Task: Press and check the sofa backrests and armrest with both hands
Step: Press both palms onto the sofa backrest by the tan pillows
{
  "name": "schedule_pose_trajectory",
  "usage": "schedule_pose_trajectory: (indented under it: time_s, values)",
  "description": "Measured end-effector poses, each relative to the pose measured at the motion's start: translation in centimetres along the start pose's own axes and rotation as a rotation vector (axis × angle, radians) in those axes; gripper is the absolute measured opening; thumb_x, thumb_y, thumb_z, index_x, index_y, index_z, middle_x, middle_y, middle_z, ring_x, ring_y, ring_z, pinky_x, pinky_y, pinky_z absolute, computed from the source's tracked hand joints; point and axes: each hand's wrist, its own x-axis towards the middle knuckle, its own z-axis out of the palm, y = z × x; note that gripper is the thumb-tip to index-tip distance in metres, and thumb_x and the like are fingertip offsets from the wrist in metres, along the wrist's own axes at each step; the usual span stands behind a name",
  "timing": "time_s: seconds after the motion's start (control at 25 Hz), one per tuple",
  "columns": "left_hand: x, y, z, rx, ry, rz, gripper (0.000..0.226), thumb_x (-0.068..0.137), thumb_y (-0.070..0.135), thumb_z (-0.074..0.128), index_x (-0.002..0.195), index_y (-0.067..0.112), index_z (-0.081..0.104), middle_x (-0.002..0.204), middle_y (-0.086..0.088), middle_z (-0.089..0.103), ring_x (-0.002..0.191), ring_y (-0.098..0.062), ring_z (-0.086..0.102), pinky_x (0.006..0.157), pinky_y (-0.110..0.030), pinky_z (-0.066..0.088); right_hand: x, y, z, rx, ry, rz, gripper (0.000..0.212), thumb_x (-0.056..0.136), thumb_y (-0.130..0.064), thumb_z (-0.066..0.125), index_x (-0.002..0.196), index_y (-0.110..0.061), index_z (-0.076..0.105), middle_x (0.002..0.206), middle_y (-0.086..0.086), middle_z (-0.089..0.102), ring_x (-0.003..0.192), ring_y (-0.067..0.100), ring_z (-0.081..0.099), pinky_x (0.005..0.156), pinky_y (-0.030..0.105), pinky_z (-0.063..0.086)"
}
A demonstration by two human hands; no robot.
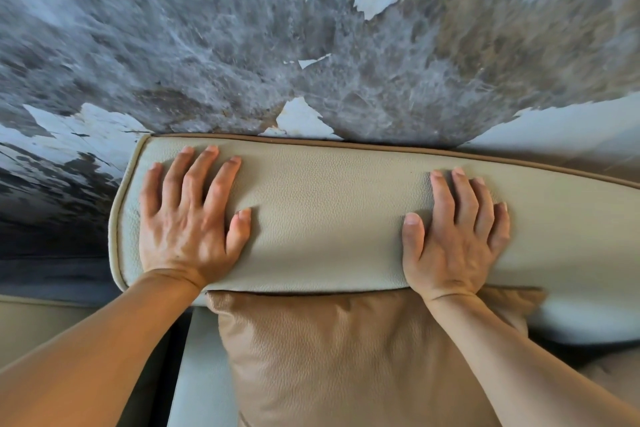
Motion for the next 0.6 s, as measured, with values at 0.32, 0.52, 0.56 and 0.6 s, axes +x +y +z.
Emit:
schedule_pose_trajectory:
  time_s: [0.32, 0.52, 0.56, 0.6]
  values:
    - [0.0, 0.1, -0.3, -0.017, -0.036, 0.002, 0.064, 0.090, 0.049, 0.028, 0.141, 0.013, 0.042, 0.144, -0.017, 0.045, 0.135, -0.038, 0.035, 0.112, -0.059, 0.021, 0.0, 0.0, 0.0, 0.001, -0.013, -0.002, 0.060, 0.089, -0.050, 0.030, 0.141, -0.020, 0.042, 0.148, 0.007, 0.043, 0.138, 0.031, 0.031, 0.114, 0.052, 0.014]
    - [0.0, -0.1, -0.8, -0.039, -0.112, 0.010, 0.063, 0.090, 0.049, 0.029, 0.141, 0.014, 0.041, 0.145, -0.015, 0.044, 0.136, -0.037, 0.035, 0.114, -0.057, 0.019, 0.2, -0.8, -1.0, -0.003, -0.082, 0.040, 0.062, 0.087, -0.047, 0.031, 0.140, -0.019, 0.045, 0.149, 0.007, 0.042, 0.138, 0.030, 0.032, 0.115, 0.052, 0.013]
    - [0.0, 0.0, -1.0, -0.044, -0.132, 0.013, 0.062, 0.091, 0.049, 0.029, 0.141, 0.014, 0.040, 0.146, -0.014, 0.043, 0.137, -0.036, 0.034, 0.115, -0.056, 0.018, 0.2, -0.7, -1.3, -0.012, -0.120, 0.043, 0.062, 0.088, -0.048, 0.029, 0.142, -0.020, 0.042, 0.150, 0.005, 0.040, 0.140, 0.029, 0.029, 0.116, 0.051, 0.012]
    - [0.0, 0.0, -1.3, -0.046, -0.150, 0.014, 0.062, 0.091, 0.049, 0.028, 0.142, 0.015, 0.040, 0.148, -0.013, 0.042, 0.138, -0.035, 0.032, 0.115, -0.055, 0.016, 0.3, -0.7, -1.7, -0.020, -0.174, 0.036, 0.063, 0.089, -0.050, 0.026, 0.144, -0.021, 0.038, 0.153, 0.004, 0.036, 0.142, 0.027, 0.025, 0.117, 0.050, 0.010]
